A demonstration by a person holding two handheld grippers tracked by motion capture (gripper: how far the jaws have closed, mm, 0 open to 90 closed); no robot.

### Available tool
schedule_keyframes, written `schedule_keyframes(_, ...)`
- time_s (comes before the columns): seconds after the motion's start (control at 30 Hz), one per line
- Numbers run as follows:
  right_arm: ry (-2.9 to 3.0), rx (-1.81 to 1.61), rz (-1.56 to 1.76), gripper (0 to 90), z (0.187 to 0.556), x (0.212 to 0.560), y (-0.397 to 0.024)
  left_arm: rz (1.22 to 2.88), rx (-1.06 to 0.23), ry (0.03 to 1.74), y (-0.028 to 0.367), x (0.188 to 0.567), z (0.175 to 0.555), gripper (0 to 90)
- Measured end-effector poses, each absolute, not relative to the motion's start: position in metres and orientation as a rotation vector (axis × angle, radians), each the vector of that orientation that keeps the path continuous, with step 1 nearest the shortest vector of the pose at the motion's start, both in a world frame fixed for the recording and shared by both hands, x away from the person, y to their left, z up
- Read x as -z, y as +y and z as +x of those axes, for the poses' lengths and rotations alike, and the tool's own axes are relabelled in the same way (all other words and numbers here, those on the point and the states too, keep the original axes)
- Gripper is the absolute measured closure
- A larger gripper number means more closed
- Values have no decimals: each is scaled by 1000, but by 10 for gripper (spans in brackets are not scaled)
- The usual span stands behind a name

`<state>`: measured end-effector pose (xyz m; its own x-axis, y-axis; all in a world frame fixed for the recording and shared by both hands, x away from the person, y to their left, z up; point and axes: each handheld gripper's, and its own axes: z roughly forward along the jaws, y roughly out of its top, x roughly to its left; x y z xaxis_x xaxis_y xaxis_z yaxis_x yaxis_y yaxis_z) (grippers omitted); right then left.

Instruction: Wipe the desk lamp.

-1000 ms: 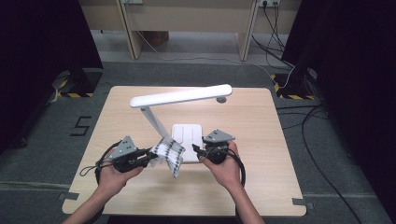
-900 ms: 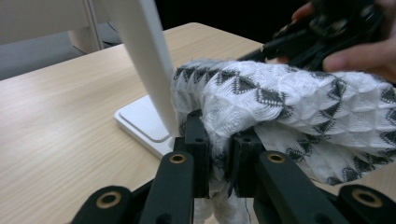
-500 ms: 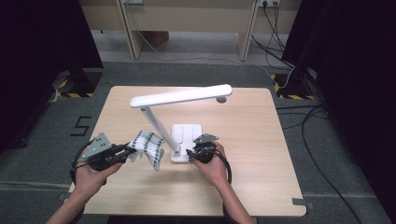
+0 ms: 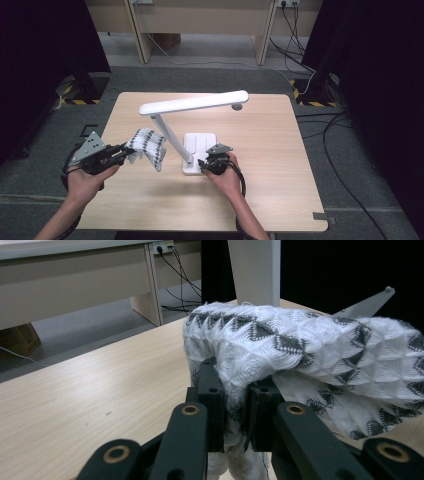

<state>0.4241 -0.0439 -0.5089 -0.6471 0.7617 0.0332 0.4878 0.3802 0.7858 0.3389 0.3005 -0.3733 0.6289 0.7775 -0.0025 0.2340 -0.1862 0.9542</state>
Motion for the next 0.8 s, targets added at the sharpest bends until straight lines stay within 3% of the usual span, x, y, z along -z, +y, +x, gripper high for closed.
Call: schedule_keyframes(0.8, 2287, -1172, 1079, 474, 423, 512, -45, 1696, -677, 835, 311, 338, 348, 802)
